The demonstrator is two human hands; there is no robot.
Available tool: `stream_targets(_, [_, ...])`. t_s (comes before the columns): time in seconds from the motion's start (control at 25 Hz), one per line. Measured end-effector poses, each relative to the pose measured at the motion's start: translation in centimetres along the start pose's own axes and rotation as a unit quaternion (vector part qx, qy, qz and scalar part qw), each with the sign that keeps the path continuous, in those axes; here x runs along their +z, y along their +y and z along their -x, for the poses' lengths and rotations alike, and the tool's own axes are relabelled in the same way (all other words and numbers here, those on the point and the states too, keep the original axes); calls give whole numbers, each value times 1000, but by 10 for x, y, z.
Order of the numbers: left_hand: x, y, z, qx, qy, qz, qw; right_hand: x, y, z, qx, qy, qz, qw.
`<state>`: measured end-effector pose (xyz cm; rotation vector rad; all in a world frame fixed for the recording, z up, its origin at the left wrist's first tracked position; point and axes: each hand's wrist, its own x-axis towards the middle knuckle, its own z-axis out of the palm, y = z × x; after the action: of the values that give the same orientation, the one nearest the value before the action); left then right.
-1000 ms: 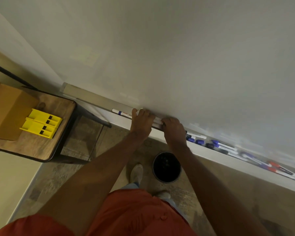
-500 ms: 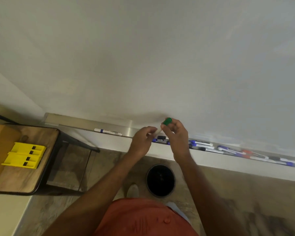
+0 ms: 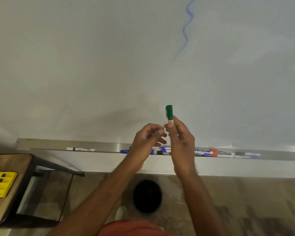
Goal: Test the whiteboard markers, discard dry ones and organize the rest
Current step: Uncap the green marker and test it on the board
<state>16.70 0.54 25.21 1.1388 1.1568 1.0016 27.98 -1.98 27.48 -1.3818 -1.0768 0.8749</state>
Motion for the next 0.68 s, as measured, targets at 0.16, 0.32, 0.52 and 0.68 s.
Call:
stream_targets(0.16, [22, 52, 4, 70, -19, 35, 997, -36, -30, 7, -70, -16, 25, 997])
stream_targets(0.32, [44, 107, 7, 127, -106, 69, 984, -51, -56, 11, -101, -36, -37, 994])
stream_targets(0.52, [69, 137, 14, 90, -126, 250, 956, -71, -85, 6, -171, -48, -118, 977])
stream_targets(0.68, [80, 163, 19, 54, -139, 383, 912, -75, -96, 8, -284, -50, -95, 953])
